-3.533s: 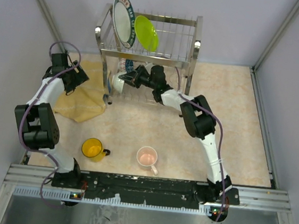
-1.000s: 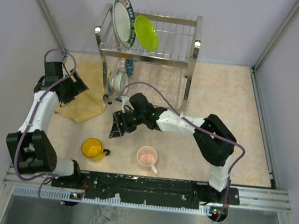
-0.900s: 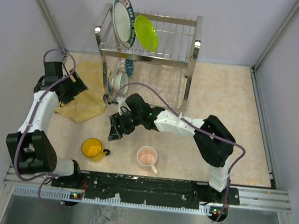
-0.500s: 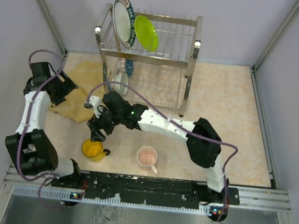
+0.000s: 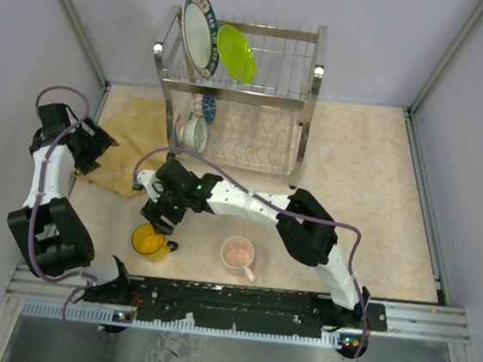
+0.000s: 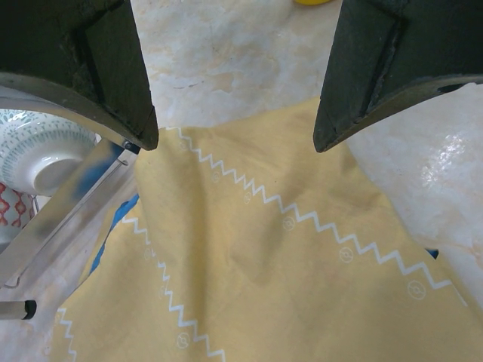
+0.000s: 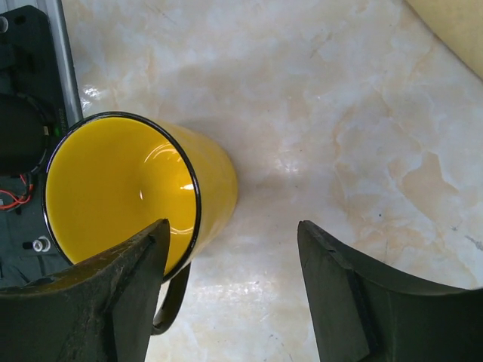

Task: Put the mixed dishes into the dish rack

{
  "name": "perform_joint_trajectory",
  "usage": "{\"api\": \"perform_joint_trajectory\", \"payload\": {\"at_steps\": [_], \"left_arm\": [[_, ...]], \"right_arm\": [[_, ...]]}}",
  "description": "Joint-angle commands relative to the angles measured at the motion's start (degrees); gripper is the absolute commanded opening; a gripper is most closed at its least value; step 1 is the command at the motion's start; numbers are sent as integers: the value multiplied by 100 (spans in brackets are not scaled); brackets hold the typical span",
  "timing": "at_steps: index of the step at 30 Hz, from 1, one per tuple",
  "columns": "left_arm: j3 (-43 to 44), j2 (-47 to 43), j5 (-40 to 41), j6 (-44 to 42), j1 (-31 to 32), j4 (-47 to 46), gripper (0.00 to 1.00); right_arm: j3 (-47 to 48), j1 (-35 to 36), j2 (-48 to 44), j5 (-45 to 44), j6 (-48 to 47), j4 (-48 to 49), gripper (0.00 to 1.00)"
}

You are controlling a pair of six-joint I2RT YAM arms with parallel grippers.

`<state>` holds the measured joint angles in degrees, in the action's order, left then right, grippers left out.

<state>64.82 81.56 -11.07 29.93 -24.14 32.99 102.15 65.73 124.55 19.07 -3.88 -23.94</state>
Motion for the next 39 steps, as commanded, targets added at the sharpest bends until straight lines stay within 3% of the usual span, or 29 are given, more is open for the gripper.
{"api": "perform_joint_trajectory", "payload": {"at_steps": [1, 7, 12, 20, 26, 30, 39], "left_arm": [[127, 52, -165, -60, -29, -72, 89], [111, 39, -141, -154, -55, -8, 89], [110, 10, -144, -189, -90, -5, 89], [84, 33, -244, -158, -91, -21, 89], [1, 5, -255, -167, -87, -58, 89], [-29, 22, -347, -157, -95, -90, 89], [-68, 18, -566, -151, -91, -185, 89]], "right_arm": [[377, 168, 31, -96, -57, 127, 67], [552, 265, 236, -217, 134, 129, 53], [577, 274, 273, -584, 230, 55, 32], [564, 274, 317, -705, 216, -72, 25], [473, 273, 228, -963, 298, -191, 9], [-17, 237, -220, -1412, 498, -170, 0], [-2126, -400, -1920, -2676, 1373, 161, 0]]}}
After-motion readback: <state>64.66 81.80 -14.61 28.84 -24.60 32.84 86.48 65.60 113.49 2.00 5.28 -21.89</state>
